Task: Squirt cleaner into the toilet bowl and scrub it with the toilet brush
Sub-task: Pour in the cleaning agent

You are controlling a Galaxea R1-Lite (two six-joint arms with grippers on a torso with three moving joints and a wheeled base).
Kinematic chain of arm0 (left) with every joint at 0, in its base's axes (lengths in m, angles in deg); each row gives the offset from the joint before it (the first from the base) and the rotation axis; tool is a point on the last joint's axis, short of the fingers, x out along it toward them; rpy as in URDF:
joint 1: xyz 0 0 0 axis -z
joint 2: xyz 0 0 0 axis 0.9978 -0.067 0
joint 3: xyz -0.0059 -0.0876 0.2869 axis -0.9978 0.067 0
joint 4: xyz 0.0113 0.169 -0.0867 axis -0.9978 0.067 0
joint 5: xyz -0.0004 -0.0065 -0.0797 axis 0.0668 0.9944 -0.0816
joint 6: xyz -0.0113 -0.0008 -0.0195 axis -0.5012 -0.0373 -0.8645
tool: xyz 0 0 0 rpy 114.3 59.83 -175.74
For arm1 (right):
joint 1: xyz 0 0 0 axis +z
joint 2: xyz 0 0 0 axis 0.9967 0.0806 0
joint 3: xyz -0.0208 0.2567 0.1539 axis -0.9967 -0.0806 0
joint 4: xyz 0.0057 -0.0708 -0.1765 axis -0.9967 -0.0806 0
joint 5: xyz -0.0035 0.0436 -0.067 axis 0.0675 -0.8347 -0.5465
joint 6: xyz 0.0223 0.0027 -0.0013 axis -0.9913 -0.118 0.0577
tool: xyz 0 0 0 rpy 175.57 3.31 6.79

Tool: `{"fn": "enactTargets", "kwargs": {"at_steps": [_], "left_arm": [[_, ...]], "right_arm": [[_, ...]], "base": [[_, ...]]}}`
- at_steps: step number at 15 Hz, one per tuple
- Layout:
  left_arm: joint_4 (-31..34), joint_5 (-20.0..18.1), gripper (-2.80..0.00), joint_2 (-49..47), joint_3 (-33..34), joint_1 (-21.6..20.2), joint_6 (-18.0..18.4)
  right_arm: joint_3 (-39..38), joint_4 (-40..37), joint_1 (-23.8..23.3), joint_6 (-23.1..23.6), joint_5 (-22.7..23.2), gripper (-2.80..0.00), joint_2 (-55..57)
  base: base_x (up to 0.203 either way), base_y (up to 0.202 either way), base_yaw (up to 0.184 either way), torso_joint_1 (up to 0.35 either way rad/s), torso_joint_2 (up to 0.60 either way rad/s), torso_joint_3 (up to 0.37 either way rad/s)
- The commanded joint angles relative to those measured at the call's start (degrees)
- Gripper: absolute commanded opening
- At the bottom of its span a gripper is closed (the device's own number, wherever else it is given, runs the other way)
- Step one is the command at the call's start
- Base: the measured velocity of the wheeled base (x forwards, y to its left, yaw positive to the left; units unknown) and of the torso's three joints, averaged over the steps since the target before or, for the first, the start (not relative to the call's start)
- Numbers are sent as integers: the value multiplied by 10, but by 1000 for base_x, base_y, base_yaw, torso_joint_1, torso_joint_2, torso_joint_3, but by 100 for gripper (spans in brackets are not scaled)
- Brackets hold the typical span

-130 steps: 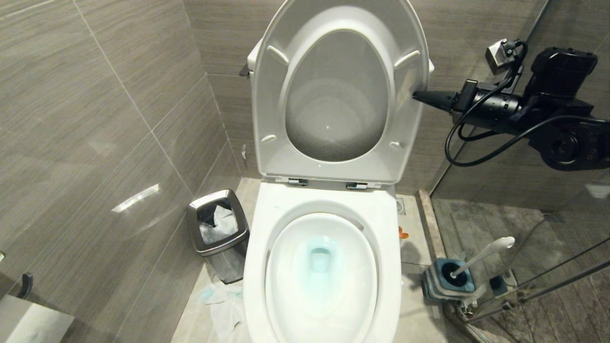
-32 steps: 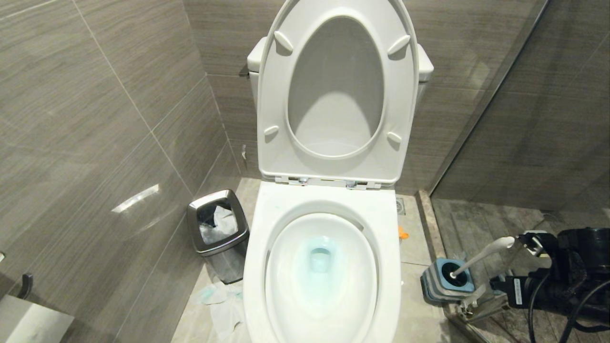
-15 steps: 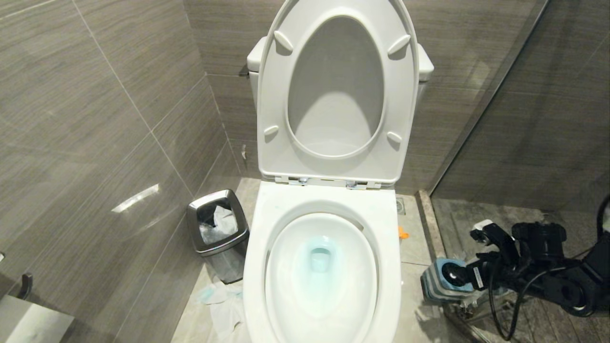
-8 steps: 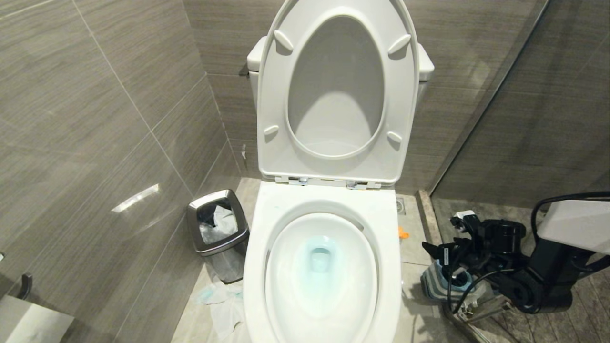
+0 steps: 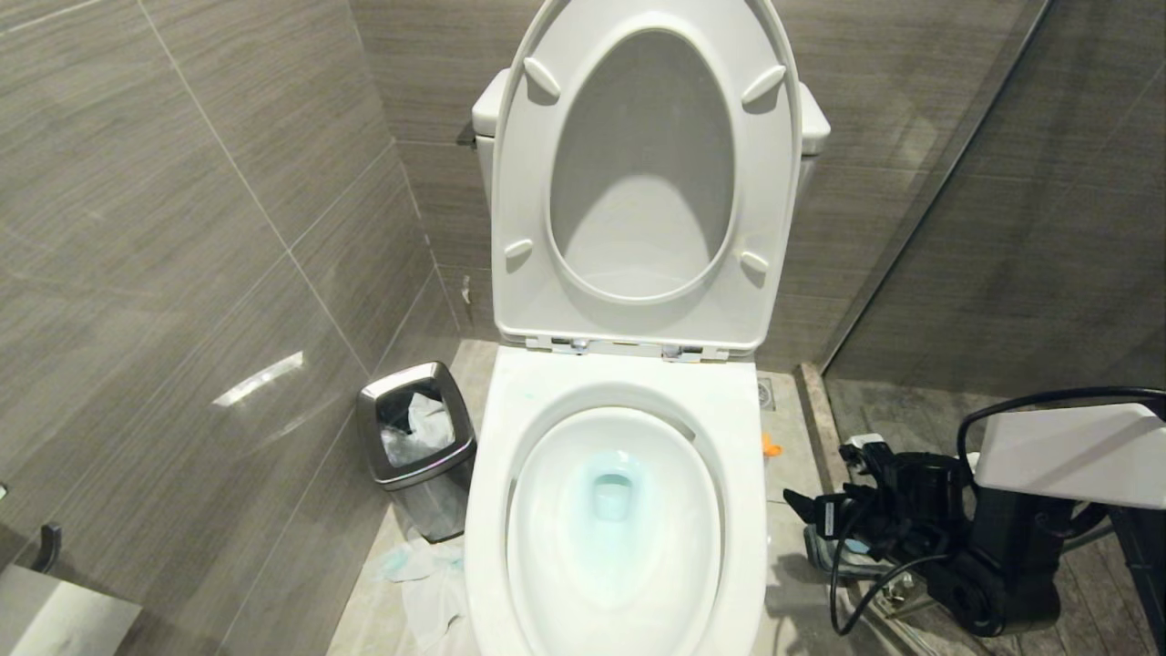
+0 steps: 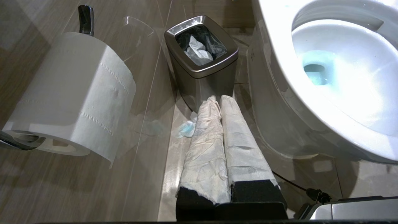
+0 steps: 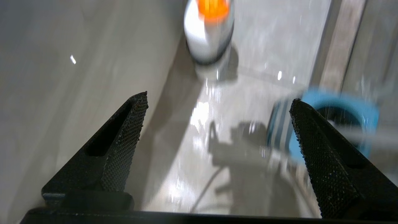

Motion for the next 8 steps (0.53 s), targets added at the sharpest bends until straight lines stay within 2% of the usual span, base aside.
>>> {"fn": "enactTargets", "kwargs": {"at_steps": [1, 5, 8], "left_arm": [[0, 0, -280, 0, 0, 0, 0], [0, 0, -280, 0, 0, 0, 0], [0, 0, -280, 0, 0, -1, 0]], "right_arm": [[-59, 10, 0, 0, -1, 0, -26], [-139, 86, 0, -2, -21, 0, -36], [-176, 108, 0, -2, -24, 0, -40]], "base": [[0, 0, 0, 0, 0, 0], [0, 0, 0, 0, 0, 0], [0, 0, 0, 0, 0, 0]]}}
